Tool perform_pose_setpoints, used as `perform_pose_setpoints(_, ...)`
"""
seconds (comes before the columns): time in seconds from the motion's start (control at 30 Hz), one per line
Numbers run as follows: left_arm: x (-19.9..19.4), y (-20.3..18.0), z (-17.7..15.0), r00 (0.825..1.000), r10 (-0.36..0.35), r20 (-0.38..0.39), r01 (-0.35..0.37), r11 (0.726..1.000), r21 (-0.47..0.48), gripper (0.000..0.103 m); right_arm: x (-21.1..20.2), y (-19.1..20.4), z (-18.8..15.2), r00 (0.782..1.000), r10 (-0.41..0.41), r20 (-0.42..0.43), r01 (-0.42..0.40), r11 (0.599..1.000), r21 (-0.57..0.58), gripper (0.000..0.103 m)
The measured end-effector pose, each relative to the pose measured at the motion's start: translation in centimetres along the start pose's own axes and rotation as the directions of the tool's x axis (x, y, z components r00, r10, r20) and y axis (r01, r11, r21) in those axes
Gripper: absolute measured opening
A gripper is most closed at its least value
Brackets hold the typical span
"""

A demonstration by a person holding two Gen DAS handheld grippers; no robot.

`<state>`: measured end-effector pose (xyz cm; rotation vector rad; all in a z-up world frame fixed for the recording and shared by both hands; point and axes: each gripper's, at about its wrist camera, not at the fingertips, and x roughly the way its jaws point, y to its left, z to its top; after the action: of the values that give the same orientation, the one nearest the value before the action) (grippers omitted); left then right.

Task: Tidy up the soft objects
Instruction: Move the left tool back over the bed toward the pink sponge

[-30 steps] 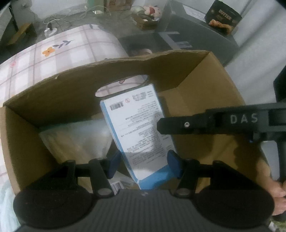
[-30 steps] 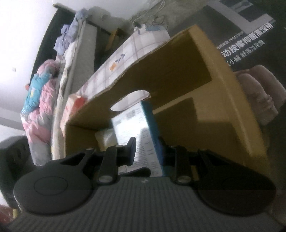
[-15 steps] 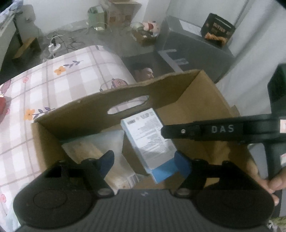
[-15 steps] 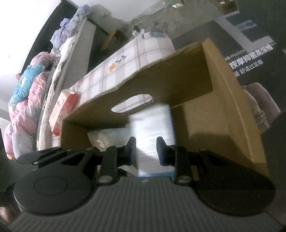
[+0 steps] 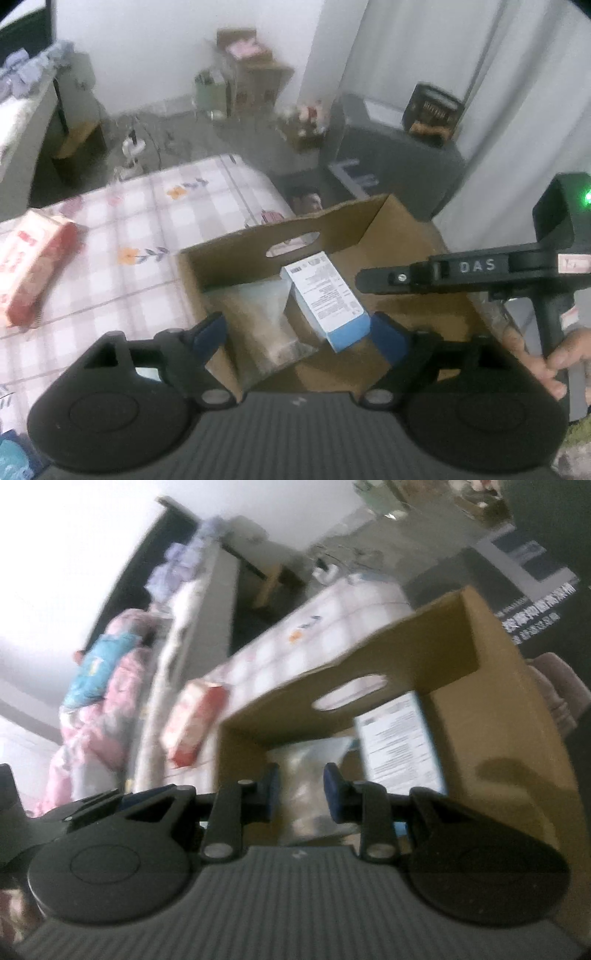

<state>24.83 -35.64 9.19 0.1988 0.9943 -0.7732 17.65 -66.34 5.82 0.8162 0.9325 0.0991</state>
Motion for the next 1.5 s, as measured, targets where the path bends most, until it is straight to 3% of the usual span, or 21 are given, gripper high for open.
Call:
perform_pose_setpoints(0.33,-8.8,5.7,-8.9,0.980,-0.037,0.196,0.061,0.991,-0.119,0.088,-4.8,7.7,-7.7,0.984,0.164,0.064,-0.156,0.981,-0.113,0.030)
perform_pose_setpoints(0.37,-9.1,6.4,-10.0,0.978,-0.013,0.209,0.044,0.989,-0.141,0.088,-4.8,8.5,-8.7,0.983,0.172,0.062,-0.163,0.978,-0.128,0.031)
perform_pose_setpoints(0.47,-9.8,7.3,-13.3,0.960,0.142,0.241,-0.109,0.984,-0.143,0.090,-4.6,10.8,-11.2,0.982,0.181,0.047,-0.171,0.970,-0.170,0.031)
perform_pose_setpoints(0.57,-10.1,7.6,-16.4,0.940,0.253,0.228,-0.231,0.966,-0.120,0.096,-3.9,12.8,-13.5,0.983,0.183,0.029,-0.173,0.963,-0.205,0.032)
perform_pose_setpoints(0.8,-13.7,10.9,-23.6,0.934,0.269,0.235,-0.225,0.954,-0.197,0.100,-1.1,17.0,-18.1,0.978,0.205,-0.049,-0.210,0.949,-0.234,0.033)
perform_pose_setpoints(0.9,-16.1,12.6,-26.8,0.909,0.334,0.250,-0.281,0.933,-0.227,0.102,0.3,18.6,-19.6,0.971,0.222,-0.088,-0.237,0.942,-0.236,0.034)
perform_pose_setpoints(1.03,-17.9,14.9,-30.0,0.859,0.450,0.246,-0.384,0.882,-0.271,0.103,3.2,21.3,-21.4,0.957,0.240,-0.165,-0.274,0.934,-0.231,0.034)
perform_pose_setpoints(1.13,-17.9,16.6,-31.1,0.825,0.516,0.231,-0.450,0.847,-0.282,0.102,5.9,23.4,-22.4,0.943,0.244,-0.225,-0.294,0.929,-0.225,0.034)
perform_pose_setpoints(1.3,-16.9,17.9,-31.0,0.770,0.597,0.224,-0.561,0.802,-0.206,0.099,10.9,27.5,-23.5,0.915,0.262,-0.307,-0.334,0.918,-0.213,0.034)
perform_pose_setpoints(1.4,-15.8,18.7,-30.2,0.770,0.600,0.215,-0.576,0.800,-0.170,0.097,13.9,29.9,-23.8,0.899,0.270,-0.345,-0.349,0.917,-0.191,0.038)
perform_pose_setpoints(1.5,-14.7,19.7,-29.4,0.791,0.579,0.196,-0.557,0.815,-0.160,0.089,16.5,31.8,-23.7,0.886,0.269,-0.377,-0.353,0.920,-0.173,0.050)
